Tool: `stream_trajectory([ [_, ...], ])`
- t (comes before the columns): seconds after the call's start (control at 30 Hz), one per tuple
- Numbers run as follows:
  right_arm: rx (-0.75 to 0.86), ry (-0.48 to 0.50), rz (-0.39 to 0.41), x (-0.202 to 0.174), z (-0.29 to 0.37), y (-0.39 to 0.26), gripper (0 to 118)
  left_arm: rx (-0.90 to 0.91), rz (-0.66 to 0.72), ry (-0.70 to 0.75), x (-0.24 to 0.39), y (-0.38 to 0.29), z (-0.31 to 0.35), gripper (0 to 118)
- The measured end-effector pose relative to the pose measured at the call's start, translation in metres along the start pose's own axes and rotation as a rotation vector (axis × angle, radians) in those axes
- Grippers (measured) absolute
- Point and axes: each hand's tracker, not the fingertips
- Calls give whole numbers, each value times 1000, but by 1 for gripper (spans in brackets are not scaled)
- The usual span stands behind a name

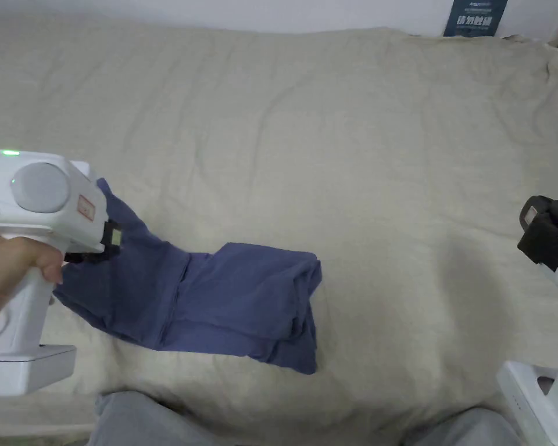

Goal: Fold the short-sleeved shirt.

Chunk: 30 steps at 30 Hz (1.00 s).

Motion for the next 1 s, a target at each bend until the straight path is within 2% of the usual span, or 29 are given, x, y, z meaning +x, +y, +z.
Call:
stream_trajectory([
  [0.1, 4, -7, -7, 7, 3, 1, 0, 5, -31, -98, 28, -2, 7, 7],
  [0.4, 11, -40, -47, 25, 14, -4, 0, -39, -130, -268, 116, 0, -1, 7],
  [0.67, 9, -75, -63, 40, 25, -6, 0, -160, -192, -241, 193, -8, -68, 7],
  [0.83, 7, -107, -56, 51, 28, -6, 0, -194, -243, -212, 220, -25, -91, 7],
  [0.87, 6, -114, -56, 52, 29, -6, 0, -191, -243, -204, 222, -27, -94, 10],
  [0.93, 4, -123, -60, 54, 29, -7, 0, -187, -234, -205, 223, -28, -97, 25],
  [1.0, -1, -129, -61, 54, 29, -9, 0, -188, -192, -301, 222, -28, -94, 75],
])
